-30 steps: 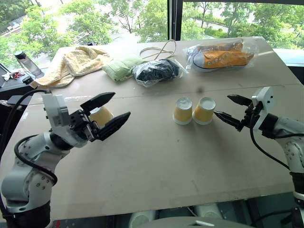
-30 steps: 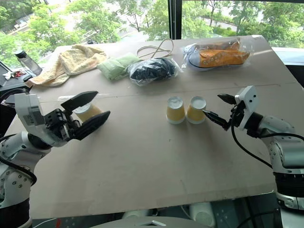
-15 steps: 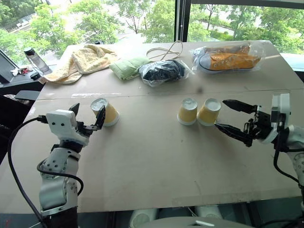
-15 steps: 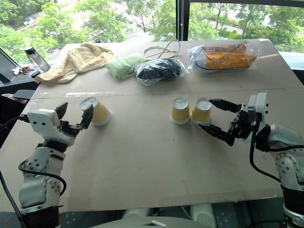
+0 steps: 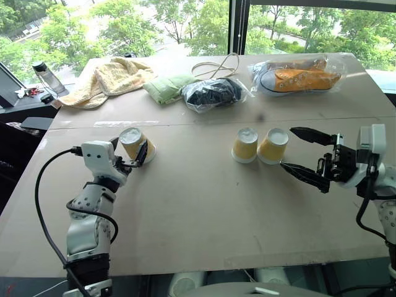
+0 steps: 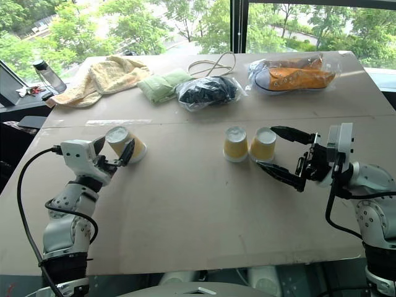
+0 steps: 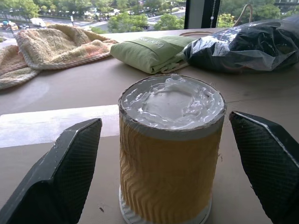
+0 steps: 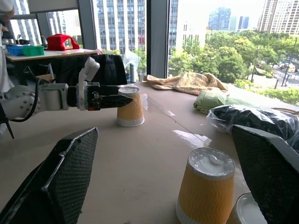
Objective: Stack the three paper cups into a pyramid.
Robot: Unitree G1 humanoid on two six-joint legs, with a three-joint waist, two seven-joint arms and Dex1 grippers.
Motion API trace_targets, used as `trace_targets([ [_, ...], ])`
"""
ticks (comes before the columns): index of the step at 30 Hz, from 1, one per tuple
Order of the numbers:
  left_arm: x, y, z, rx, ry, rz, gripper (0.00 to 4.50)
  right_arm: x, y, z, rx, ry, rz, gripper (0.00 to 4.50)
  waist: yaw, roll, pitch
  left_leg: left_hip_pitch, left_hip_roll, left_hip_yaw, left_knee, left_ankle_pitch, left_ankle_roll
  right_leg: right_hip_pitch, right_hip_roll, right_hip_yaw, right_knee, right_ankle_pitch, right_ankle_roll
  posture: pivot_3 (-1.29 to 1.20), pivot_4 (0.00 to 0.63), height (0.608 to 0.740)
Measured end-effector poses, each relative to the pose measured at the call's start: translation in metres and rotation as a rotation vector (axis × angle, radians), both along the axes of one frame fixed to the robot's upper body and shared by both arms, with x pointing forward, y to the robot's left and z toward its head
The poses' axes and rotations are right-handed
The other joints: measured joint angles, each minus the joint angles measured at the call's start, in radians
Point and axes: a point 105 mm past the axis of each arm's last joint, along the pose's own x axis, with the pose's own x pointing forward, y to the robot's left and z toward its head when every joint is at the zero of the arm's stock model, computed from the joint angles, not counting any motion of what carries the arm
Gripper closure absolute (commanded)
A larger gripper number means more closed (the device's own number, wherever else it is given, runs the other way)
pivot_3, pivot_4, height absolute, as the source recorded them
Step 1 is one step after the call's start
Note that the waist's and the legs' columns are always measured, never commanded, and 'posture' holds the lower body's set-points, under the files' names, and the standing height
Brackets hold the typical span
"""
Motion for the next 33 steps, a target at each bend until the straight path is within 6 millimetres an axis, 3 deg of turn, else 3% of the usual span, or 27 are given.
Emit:
trace_targets([
  [5, 0.006, -0.001, -0.003, 0.000, 0.003, -0.004, 0.00, -0.007, 0.001, -0.002, -0.006, 0.011, 0.039, 0.02, 0.001, 0.000, 0.000, 0.000, 0.000, -0.001, 0.000, 0.000, 0.000, 0.000, 0.000, -0.001, 0.000, 0.000, 0.000, 0.00, 0.150, 0.740],
  [8, 0.008, 0.000, -0.002, 0.003, -0.003, -0.008, 0.75, -0.012, 0.001, -0.005, -0.014, 0.026, 0.060, 0.00, 0.001, -0.001, 0.000, 0.000, 0.000, -0.001, 0.000, 0.000, 0.000, 0.000, 0.000, -0.001, 0.000, 0.000, 0.000, 0.00, 0.150, 0.740],
  [11, 0.011, -0.001, 0.000, 0.016, -0.014, -0.013, 2.10, -0.015, 0.001, -0.008, -0.021, 0.029, 0.075, 0.00, 0.001, -0.001, 0.000, 0.000, 0.000, -0.001, 0.000, 0.000, 0.000, 0.000, 0.000, -0.001, 0.000, 0.000, 0.000, 0.00, 0.150, 0.740],
  [12, 0.012, -0.001, 0.001, 0.020, -0.021, -0.012, 2.35, -0.015, 0.001, -0.008, -0.022, 0.026, 0.078, 0.00, 0.001, -0.001, 0.000, 0.000, 0.000, -0.001, 0.000, 0.000, 0.000, 0.000, 0.000, -0.001, 0.000, 0.000, 0.000, 0.00, 0.150, 0.740],
  [20, 0.016, -0.011, 0.018, 0.047, -0.101, -0.049, 2.35, -0.015, -0.004, -0.015, -0.024, 0.023, 0.071, 0.00, 0.002, -0.001, 0.000, 0.000, 0.000, -0.001, 0.000, 0.001, -0.001, 0.000, 0.000, -0.001, 0.000, 0.000, 0.000, 0.00, 0.150, 0.740],
  [22, 0.021, -0.025, 0.024, 0.056, -0.107, -0.123, 2.35, -0.014, -0.007, -0.018, -0.018, 0.036, 0.060, 0.00, 0.005, -0.002, -0.001, -0.001, 0.000, -0.002, 0.001, 0.001, -0.001, 0.001, -0.001, -0.003, 0.000, 0.000, 0.000, 0.00, 0.150, 0.740],
  [24, 0.034, -0.055, 0.037, 0.025, -0.108, -0.263, 2.35, -0.010, -0.014, -0.021, 0.008, 0.048, 0.019, 0.00, 0.011, -0.002, 0.000, -0.002, -0.002, -0.006, 0.002, 0.001, -0.001, 0.002, -0.002, -0.006, 0.000, 0.000, 0.000, 0.00, 0.150, 0.740],
  [26, 0.045, -0.088, 0.056, 0.025, -0.124, -0.406, 2.35, -0.005, -0.024, -0.020, 0.029, 0.043, -0.032, 0.00, 0.013, -0.003, 0.000, -0.002, -0.004, -0.007, 0.003, 0.001, -0.002, 0.003, -0.001, -0.008, 0.000, 0.000, 0.000, 0.00, 0.150, 0.740],
  [30, 0.056, -0.173, 0.115, 0.038, -0.206, -0.731, 2.35, 0.007, -0.067, -0.030, 0.047, 0.061, -0.220, 0.00, 0.010, -0.004, 0.000, -0.002, -0.005, -0.007, 0.006, 0.001, -0.002, 0.006, 0.001, -0.009, -0.001, 0.000, 0.001, 0.00, 0.150, 0.740],
  [33, 0.052, -0.213, 0.126, 0.052, -0.189, -0.914, 2.35, 0.007, -0.084, -0.039, 0.027, 0.082, -0.285, 0.00, -0.004, -0.003, 0.000, -0.001, -0.004, -0.006, 0.005, 0.001, -0.001, 0.005, 0.002, -0.008, -0.001, 0.000, 0.002, 0.00, 0.150, 0.740],
])
